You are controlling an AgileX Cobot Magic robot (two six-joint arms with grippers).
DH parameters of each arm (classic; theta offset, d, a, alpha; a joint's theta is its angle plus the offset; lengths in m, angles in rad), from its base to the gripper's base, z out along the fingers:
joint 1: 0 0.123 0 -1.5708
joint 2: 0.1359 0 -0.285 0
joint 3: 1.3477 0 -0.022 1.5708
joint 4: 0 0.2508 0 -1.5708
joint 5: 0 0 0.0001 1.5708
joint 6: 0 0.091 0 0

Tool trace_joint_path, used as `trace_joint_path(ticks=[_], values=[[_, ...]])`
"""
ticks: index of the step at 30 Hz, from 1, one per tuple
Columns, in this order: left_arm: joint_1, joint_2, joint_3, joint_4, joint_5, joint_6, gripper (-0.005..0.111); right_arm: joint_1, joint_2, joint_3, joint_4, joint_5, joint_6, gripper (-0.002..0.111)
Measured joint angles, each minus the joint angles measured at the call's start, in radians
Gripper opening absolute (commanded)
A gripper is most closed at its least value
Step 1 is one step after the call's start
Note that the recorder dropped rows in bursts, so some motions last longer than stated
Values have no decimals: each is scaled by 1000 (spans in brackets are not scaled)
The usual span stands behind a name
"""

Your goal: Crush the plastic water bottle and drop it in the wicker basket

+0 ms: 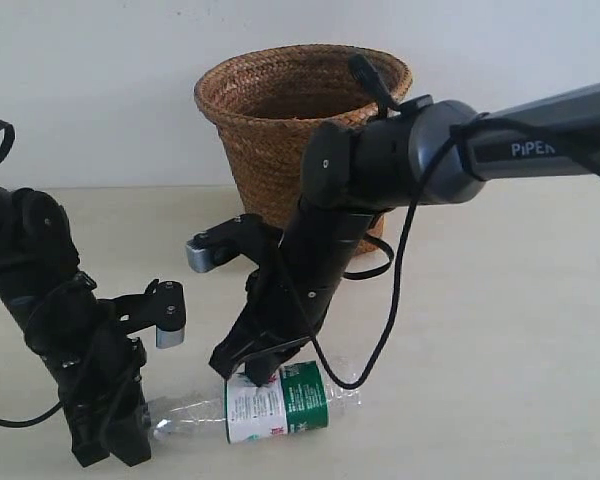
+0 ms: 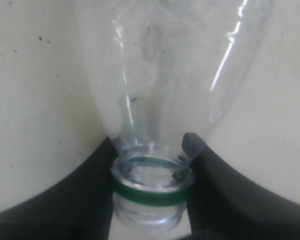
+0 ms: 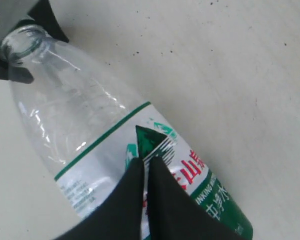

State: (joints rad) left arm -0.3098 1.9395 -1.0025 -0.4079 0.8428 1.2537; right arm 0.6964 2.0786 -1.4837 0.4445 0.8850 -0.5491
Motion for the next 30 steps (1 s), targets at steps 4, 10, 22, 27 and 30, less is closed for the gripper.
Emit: trace_joint_path(ticks=[4, 10, 22, 27, 30], values=[[0, 0, 0, 0, 0, 3, 4, 0, 25, -9, 8, 6, 4, 0], [0, 0, 0, 4, 0, 7, 4, -3, 75, -21, 33, 23, 14, 0], [-4, 0, 0, 14, 16, 12, 4, -14, 179, -127, 61, 186, 68, 0], [-4, 0, 0, 18, 31, -19, 4, -20, 221, -189, 68, 264, 94, 0], [-4, 0, 0, 20, 36, -22, 4, -28, 236, -203, 79, 287, 104, 0]])
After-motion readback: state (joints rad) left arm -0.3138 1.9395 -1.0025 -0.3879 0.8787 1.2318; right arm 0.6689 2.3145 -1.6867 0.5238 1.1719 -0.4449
